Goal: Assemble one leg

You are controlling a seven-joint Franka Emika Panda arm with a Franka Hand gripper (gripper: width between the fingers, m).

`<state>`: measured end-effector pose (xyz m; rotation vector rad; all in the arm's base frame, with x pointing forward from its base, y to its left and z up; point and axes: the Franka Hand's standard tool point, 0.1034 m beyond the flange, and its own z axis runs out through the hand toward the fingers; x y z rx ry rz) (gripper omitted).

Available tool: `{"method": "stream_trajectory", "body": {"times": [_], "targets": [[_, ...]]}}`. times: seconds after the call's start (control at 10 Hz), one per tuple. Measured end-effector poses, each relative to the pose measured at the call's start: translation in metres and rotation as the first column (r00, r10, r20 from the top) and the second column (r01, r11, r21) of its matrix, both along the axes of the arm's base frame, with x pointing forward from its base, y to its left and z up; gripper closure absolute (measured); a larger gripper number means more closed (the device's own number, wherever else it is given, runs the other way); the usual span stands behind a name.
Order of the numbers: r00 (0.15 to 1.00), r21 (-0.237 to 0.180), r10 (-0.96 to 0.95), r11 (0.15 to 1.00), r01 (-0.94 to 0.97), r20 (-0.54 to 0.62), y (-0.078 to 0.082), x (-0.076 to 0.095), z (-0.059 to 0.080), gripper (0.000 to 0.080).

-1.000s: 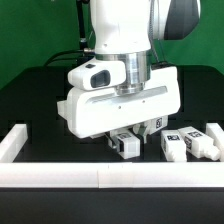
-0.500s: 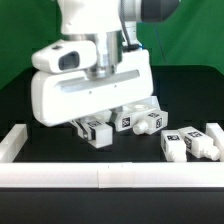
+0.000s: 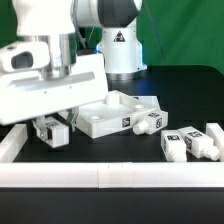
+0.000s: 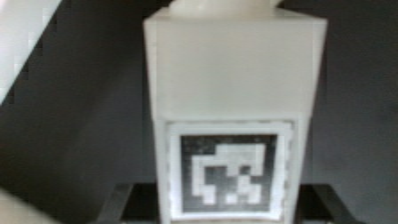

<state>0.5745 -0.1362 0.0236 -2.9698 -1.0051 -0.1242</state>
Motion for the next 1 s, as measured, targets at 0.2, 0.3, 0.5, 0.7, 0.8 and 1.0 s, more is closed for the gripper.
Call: {"method": "stream_trajectory", "body": {"times": [0.2,0.3,0.5,0.7,0.8,1.0], "targets": [[1.000,0.005,-0.015,1.000,0.015,-0.015,0.003,-0.002,-0.011,0.0512],[1.000,0.004,-0.008,1.000,0.008,-0.014,0.002,-0.002,-0.011,0.0512],[1.000,0.004,-0.002,1.000,0.002,-0.014,0.001,-0.002,-0.011,0.0426],[1.000,0.004,-0.002,1.000,0.002,-0.014,0.001,-0.002,-0.011,0.0229],[0.998,0.008,-0.057,0.998,0.057,-0.018,0.005,-0.001,-0.009,0.0229],[0.983,0.010,-0.183,0.983,0.183,-0.031,0.032,0.009,0.017,0.0165]]}}
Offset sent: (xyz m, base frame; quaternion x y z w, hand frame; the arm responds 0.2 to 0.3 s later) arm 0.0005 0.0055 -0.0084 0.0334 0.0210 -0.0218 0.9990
